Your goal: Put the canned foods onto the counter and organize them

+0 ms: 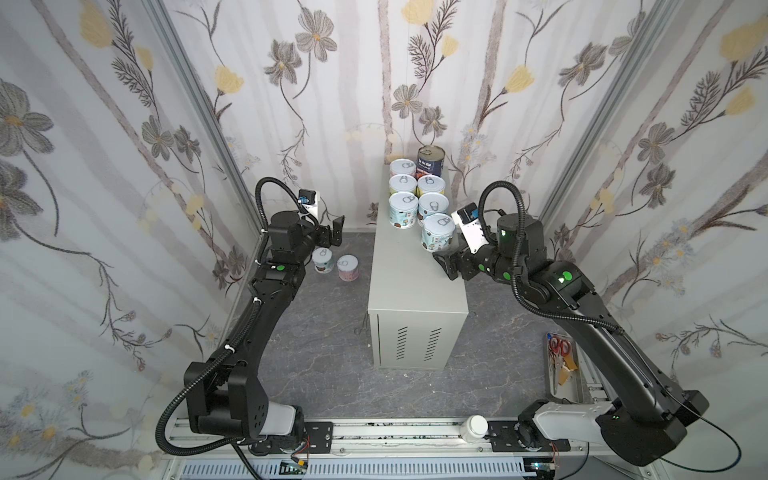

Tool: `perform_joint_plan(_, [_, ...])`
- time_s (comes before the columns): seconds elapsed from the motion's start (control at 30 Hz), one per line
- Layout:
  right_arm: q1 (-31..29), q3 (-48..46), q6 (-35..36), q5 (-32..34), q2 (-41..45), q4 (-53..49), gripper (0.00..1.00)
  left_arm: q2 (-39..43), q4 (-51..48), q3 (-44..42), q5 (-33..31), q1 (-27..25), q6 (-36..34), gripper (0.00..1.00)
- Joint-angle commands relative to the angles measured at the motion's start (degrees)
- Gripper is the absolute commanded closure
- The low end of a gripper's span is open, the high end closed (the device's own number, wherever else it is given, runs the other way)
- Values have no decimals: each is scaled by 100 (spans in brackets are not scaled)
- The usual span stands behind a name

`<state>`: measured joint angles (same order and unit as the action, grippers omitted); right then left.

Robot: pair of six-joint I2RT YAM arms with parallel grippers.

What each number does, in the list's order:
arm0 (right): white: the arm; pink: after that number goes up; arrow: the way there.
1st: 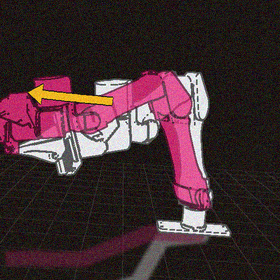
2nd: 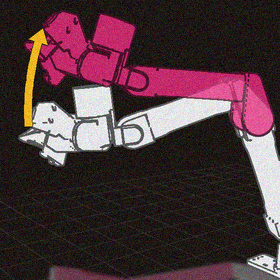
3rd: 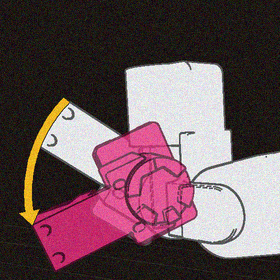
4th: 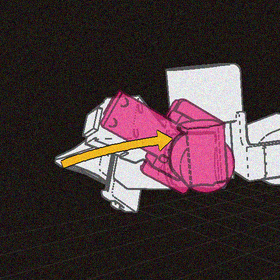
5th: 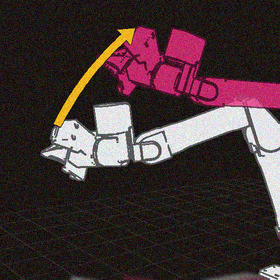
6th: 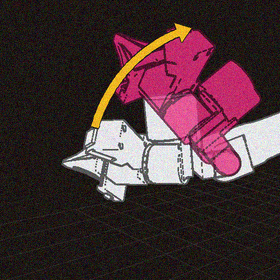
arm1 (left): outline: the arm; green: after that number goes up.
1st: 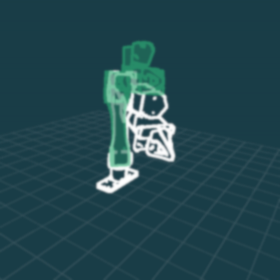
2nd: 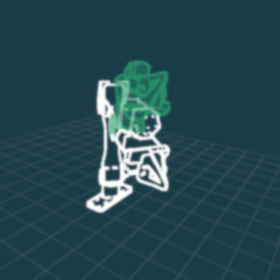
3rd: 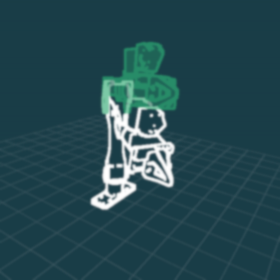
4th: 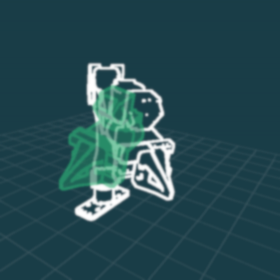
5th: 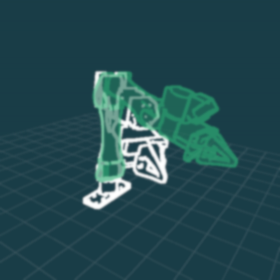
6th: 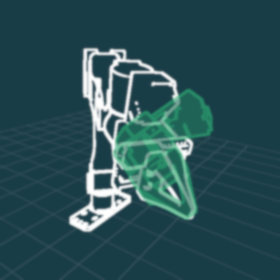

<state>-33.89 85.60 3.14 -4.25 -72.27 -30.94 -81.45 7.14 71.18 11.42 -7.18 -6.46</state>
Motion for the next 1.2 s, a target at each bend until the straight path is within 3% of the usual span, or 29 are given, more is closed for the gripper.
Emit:
perform_joint_plan(0.0, [1, -668, -309, -103, 255, 1320, 11, -107, 139, -40, 57, 6, -85, 0])
perform_joint_plan(0.13, [-3, -1348, -674, -49, 556, 2187, 13, -73, 279, -181, -62, 6, -76, 0])
perform_joint_plan(0.33, [1, -1681, -736, -23, 682, 2639, 15, -121, 288, -136, -204, 6, -178, 0])
perform_joint_plan(1.17, [-7, -1617, -436, -126, 319, 2980, 23, -288, 20, 80, -325, 5, -165, 0])
